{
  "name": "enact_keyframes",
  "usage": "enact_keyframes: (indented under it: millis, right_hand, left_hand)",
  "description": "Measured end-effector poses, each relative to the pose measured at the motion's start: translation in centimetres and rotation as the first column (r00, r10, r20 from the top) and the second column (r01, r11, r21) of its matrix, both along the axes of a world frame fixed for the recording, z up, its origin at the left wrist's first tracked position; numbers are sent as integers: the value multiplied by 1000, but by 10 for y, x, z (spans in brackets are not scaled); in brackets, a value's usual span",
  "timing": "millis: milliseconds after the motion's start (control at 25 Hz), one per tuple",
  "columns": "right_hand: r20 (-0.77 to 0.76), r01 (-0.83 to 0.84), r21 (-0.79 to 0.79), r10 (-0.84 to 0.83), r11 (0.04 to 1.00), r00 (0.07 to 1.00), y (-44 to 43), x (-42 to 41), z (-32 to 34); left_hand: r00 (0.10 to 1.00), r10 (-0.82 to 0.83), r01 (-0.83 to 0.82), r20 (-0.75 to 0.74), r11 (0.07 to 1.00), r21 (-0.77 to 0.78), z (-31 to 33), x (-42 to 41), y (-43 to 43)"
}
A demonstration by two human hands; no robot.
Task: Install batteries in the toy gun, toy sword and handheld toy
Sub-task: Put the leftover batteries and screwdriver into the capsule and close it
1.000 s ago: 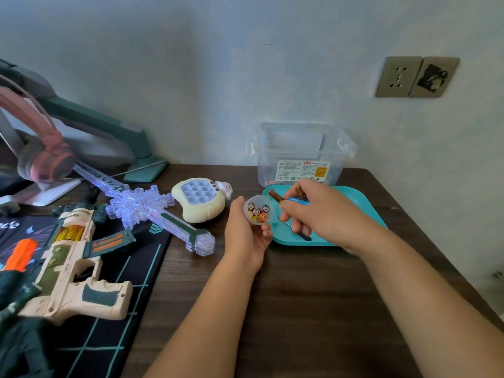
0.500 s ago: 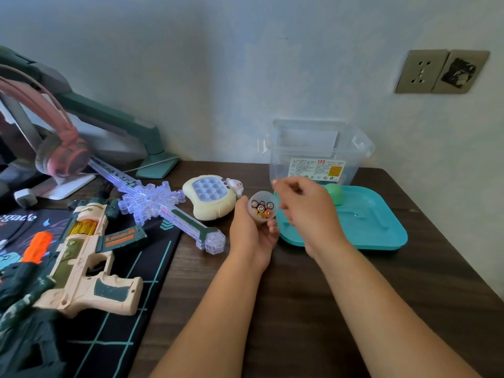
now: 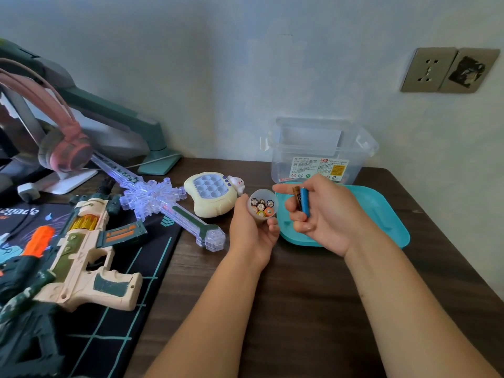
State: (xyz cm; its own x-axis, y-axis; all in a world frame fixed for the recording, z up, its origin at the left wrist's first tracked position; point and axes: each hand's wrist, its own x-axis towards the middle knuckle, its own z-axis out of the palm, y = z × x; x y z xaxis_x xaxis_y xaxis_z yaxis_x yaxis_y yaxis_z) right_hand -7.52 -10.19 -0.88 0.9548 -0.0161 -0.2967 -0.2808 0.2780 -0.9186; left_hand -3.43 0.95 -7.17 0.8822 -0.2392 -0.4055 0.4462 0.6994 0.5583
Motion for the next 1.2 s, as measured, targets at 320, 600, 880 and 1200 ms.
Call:
enact_keyframes:
  millis: [320, 600, 880, 1200]
  right_hand:
    - [225, 145, -467, -42, 872, 973, 9, 0, -8]
    - [155, 144, -552, -69, 821, 986, 17, 4, -10]
    - [353, 303, -609, -92, 733, 931, 28, 0, -15]
    - [529, 471, -666, -78, 578, 845, 41, 5, -34]
  left_hand:
    - [1000, -7, 6, 6, 1000, 29, -3, 0, -1]
    - [1000, -26, 26, 3, 999, 29, -7, 4, -3]
    - [997, -51, 49, 53, 998, 48, -11, 4, -5]
    - [999, 11, -15, 53, 997, 77, -8, 1, -7]
